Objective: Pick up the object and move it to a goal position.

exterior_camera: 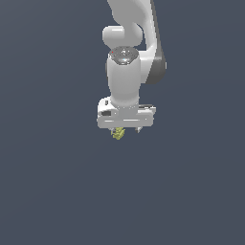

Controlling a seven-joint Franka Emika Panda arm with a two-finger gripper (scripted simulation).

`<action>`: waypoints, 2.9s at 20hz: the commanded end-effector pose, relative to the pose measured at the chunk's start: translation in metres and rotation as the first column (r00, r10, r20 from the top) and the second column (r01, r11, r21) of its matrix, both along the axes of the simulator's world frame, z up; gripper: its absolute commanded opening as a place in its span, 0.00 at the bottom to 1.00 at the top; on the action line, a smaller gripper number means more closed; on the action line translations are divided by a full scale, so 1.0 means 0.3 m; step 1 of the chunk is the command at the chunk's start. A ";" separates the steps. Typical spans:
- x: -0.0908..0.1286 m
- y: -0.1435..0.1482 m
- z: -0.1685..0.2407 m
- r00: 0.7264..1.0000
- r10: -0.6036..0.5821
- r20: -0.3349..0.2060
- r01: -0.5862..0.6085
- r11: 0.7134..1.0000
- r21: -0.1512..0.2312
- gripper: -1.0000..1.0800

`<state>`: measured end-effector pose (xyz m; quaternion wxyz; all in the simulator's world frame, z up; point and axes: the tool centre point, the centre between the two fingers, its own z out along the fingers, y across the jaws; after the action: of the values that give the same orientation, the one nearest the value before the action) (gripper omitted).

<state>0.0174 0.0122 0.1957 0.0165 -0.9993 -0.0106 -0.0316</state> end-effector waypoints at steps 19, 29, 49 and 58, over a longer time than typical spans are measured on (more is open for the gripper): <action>-0.003 -0.073 0.025 0.998 -0.062 0.000 0.062 0.998 -0.012 0.96; -0.096 -0.087 -0.106 0.978 -0.209 -0.023 0.209 0.978 -0.010 0.96; -0.340 -0.126 -0.348 0.858 -0.509 -0.063 0.508 0.861 -0.033 0.96; -0.340 -0.126 -0.395 0.860 -0.507 -0.063 0.506 0.862 -0.033 0.96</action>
<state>-0.0839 -0.0256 0.0823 0.0002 -0.9676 0.2524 -0.0004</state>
